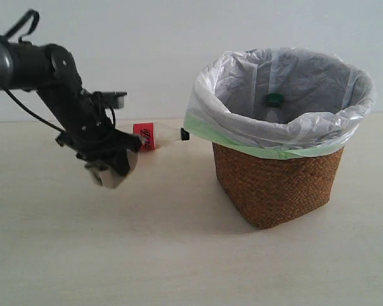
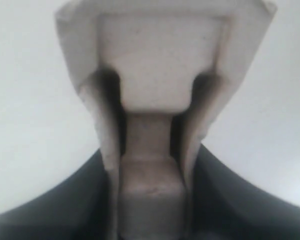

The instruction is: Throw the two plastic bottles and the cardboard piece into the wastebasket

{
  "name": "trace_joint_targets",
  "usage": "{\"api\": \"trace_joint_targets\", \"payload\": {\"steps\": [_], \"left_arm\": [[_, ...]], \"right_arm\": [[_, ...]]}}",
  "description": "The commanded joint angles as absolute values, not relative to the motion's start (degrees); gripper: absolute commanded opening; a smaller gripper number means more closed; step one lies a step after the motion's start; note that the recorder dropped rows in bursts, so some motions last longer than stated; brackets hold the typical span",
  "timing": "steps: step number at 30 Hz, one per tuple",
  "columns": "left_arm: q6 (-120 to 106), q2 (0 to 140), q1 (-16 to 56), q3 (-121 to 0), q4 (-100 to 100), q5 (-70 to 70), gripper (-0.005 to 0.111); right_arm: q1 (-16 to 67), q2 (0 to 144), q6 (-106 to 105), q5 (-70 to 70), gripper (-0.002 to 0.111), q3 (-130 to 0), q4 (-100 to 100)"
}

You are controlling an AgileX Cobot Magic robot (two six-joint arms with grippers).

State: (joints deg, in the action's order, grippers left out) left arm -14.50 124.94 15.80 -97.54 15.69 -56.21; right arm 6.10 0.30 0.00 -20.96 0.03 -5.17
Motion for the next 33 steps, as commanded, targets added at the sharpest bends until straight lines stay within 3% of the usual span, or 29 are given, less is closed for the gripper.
{"api": "trace_joint_targets", "payload": {"steps": [1, 10, 17, 20, 22, 23, 24, 26, 30, 33], "left_arm": [[-6.2, 115.6, 16.0, -97.4, 2.8, -51.9, 0.004], [13.1, 98.3, 16.0, -97.4, -30.4, -49.0, 0.004], [14.1, 99.3, 16.0, -97.3, -24.2, -49.9, 0.004], [11.2, 104.4, 16.0, -97.3, -4.8, -48.0, 0.004], [-10.2, 107.7, 16.6, -97.4, 25.6, -45.6, 0.004], [-29.2, 108.9, 17.6, -98.3, 50.1, -45.9, 0.004], [-41.3, 109.3, 18.6, -99.6, 64.6, -47.9, 0.008], [-54.9, 109.3, 22.3, -103.4, 81.3, -48.5, 0.034], [-51.7, 109.3, 29.0, -107.3, 70.5, -38.3, 0.106], [-43.8, 109.6, 32.3, -107.3, 52.8, -35.0, 0.107]], "right_arm": [[5.8, 0.0, 0.0, -20.7, 0.000, 0.0, -5.2], [5.8, 0.0, 0.0, -20.7, 0.000, 0.0, -5.2], [5.8, 0.0, 0.0, -20.7, 0.000, 0.0, -5.2], [5.8, 0.0, 0.0, -20.7, 0.000, 0.0, -5.2], [5.8, 0.0, 0.0, -20.7, 0.000, 0.0, -5.2], [5.8, 0.0, 0.0, -20.7, 0.000, 0.0, -5.2], [5.8, 0.0, 0.0, -20.7, 0.000, 0.0, -5.2], [5.8, 0.0, 0.0, -20.7, 0.000, 0.0, -5.2], [5.8, 0.0, 0.0, -20.7, 0.000, 0.0, -5.2], [5.8, 0.0, 0.0, -20.7, 0.000, 0.0, -5.2]]}}
